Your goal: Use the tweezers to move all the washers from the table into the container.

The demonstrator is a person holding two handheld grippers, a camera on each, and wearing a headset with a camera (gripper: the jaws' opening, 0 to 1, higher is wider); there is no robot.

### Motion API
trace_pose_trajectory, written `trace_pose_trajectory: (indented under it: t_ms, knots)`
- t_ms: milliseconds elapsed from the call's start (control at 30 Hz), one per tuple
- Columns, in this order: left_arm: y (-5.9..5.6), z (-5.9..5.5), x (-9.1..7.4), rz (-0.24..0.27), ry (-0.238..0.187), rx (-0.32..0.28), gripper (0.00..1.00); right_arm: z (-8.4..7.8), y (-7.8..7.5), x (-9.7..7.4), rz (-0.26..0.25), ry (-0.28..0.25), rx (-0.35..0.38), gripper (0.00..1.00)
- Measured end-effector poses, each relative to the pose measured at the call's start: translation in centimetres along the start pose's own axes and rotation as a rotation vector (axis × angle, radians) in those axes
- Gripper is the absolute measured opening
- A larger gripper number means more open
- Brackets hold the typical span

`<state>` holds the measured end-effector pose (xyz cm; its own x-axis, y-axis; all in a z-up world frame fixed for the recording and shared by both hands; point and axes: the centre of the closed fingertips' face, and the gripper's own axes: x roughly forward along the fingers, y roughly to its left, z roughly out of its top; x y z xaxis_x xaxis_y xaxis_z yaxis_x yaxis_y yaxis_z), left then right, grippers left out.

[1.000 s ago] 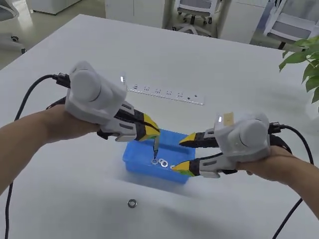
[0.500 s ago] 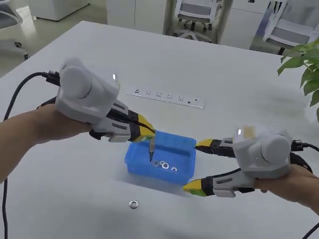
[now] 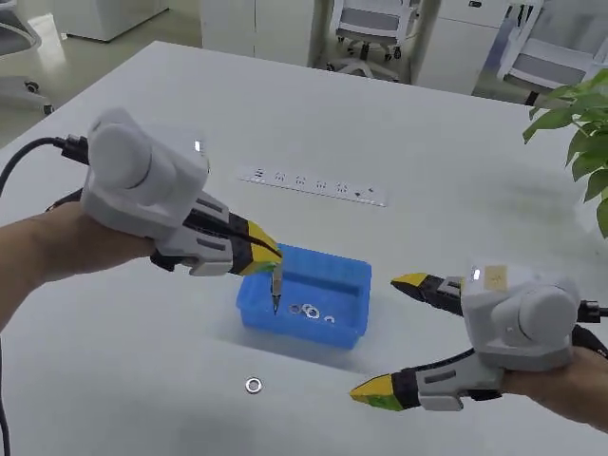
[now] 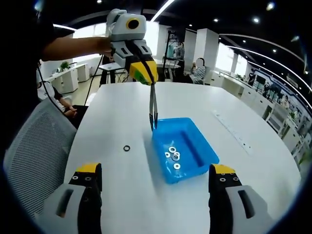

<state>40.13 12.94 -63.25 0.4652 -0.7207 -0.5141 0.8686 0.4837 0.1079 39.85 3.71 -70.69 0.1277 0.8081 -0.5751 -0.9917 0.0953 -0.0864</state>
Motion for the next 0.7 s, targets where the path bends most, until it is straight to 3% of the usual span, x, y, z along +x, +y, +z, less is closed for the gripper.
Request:
trace_pose_trajectory:
  t_ms: [100,700]
  knots:
    - [-0.4,-0.3,-0.2,0.001,0.001,-0.003,0.05,-0.2,0.3,0.1,0.000,-0.004,0.015,1.00]
    - [-2.5,-2.0,-0.1,-0.019,0.010,-0.012,0.05,-1.1,1.4,0.1,0.005,0.012,0.028,1.00]
